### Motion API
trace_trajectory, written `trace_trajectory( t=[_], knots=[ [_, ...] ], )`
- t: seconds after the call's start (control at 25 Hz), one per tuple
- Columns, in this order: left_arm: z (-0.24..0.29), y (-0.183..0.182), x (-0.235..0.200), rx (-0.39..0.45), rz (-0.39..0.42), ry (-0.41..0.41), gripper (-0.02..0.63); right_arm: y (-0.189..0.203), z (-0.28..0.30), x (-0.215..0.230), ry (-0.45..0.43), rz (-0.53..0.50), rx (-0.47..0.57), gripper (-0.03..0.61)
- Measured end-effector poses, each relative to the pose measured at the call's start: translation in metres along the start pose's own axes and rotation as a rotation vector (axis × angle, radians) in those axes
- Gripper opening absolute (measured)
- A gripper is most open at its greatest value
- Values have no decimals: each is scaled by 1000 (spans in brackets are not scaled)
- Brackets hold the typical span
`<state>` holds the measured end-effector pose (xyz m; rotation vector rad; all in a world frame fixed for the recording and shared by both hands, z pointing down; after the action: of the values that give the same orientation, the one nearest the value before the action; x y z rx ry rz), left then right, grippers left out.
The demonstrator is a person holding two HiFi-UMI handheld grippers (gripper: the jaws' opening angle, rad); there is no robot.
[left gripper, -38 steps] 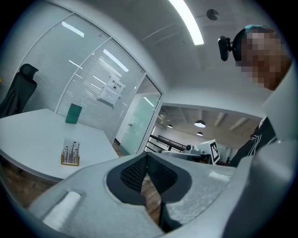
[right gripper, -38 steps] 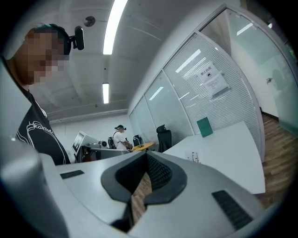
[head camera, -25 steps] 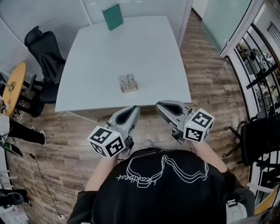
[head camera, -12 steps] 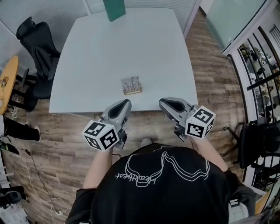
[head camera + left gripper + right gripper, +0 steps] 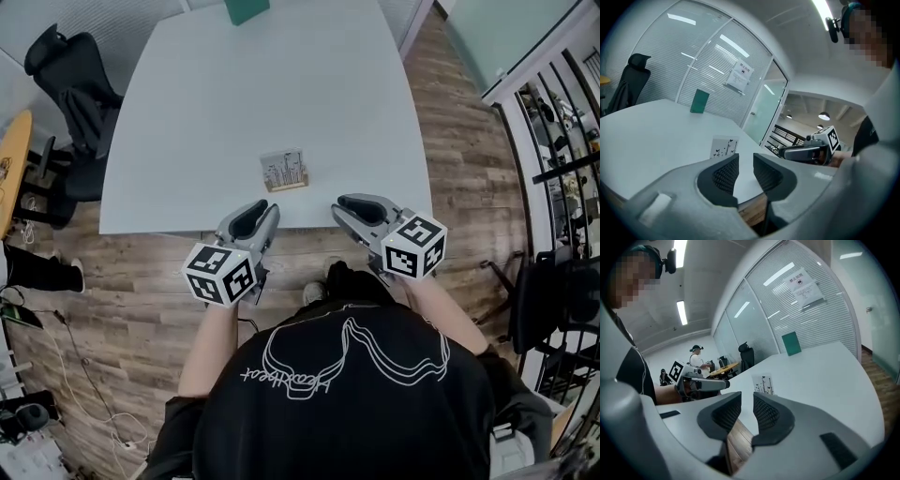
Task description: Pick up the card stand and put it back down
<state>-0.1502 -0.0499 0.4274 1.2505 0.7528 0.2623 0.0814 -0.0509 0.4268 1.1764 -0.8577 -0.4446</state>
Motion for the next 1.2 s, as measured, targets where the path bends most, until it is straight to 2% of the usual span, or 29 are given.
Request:
trace_trajectory(
  t=[0.12, 0.28, 0.6, 0.72, 0.92, 1.2],
  knots=[
    [8, 10, -7, -37, 30, -29, 100, 7, 9, 9, 0, -39, -47, 98],
    [18, 25, -10, -90, 57, -57, 141, 17, 20, 26, -7, -24, -82, 104],
    [36, 40, -40, -180, 50, -120, 153, 29, 54, 51, -55, -67, -170, 152],
    [45, 43, -53, -187, 50, -149, 158, 30, 69, 63, -69, -74, -182, 159],
    [63, 51, -72, -223, 49, -166, 160, 41, 91, 76, -107, -199, -243, 179],
    [77, 61, -90, -276, 57, -171, 158, 51, 118, 94, -107, -145, -268, 177]
  ],
)
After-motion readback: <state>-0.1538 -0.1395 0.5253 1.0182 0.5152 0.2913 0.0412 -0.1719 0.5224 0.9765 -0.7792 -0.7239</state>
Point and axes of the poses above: the fingertips, and each gripper's own axes: z forward along the fingers, x to its right, y out of its underside, the point moved 8 cm from there along -z, backward along the fingers, and after that the axes turned 13 degrees about x, right-handed, at the moved point
